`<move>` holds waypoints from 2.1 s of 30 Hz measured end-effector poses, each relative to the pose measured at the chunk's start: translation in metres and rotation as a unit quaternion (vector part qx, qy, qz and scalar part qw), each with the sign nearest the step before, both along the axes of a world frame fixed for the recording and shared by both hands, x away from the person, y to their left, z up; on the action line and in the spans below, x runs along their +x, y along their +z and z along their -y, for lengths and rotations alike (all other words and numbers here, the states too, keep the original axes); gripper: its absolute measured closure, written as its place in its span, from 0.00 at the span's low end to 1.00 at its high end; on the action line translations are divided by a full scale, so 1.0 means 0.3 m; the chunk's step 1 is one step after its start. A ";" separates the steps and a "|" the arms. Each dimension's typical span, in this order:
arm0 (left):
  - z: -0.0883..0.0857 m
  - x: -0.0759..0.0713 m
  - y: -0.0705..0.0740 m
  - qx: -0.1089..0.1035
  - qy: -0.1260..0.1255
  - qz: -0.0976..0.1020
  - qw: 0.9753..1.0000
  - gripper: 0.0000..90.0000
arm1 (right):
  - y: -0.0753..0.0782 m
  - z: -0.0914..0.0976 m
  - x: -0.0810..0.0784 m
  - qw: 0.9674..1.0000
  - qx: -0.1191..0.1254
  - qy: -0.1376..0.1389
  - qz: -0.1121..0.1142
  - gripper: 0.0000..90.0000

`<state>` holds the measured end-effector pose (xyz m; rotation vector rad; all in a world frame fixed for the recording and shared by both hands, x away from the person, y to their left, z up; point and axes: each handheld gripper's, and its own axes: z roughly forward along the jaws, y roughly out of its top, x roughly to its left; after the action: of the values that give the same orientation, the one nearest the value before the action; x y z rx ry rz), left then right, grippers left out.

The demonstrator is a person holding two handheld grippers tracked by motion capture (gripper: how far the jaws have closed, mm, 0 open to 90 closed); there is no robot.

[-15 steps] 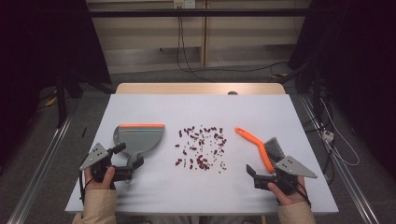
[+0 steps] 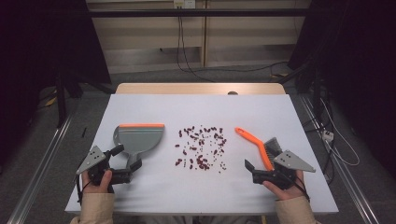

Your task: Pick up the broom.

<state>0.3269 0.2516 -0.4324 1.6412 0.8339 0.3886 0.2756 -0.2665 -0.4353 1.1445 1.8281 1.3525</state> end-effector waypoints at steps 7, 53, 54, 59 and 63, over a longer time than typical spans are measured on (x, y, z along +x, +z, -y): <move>-0.003 -0.005 0.001 -0.006 0.002 -0.001 1.000 0.03 | 0.015 0.001 0.025 1.000 0.013 -0.007 -0.015 0.03; 0.023 0.013 -0.007 -0.011 -0.007 -0.005 1.000 0.03 | 0.043 0.111 0.334 0.970 -0.074 -0.035 -0.227 0.58; 0.022 0.014 -0.008 -0.011 -0.007 -0.005 1.000 0.03 | 0.032 0.113 0.345 0.967 -0.076 -0.038 -0.239 0.58; 0.022 0.014 -0.009 -0.010 -0.008 -0.008 1.000 0.03 | 0.022 0.115 0.363 0.960 -0.088 -0.042 -0.262 0.60; 0.022 0.015 -0.009 -0.010 -0.008 -0.008 1.000 0.03 | 0.019 0.110 0.385 0.952 -0.100 -0.040 -0.285 0.64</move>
<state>0.3312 0.2450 -0.4353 1.6323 0.8341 0.3555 0.3911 -0.2996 -0.4297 1.5899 2.2191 0.8080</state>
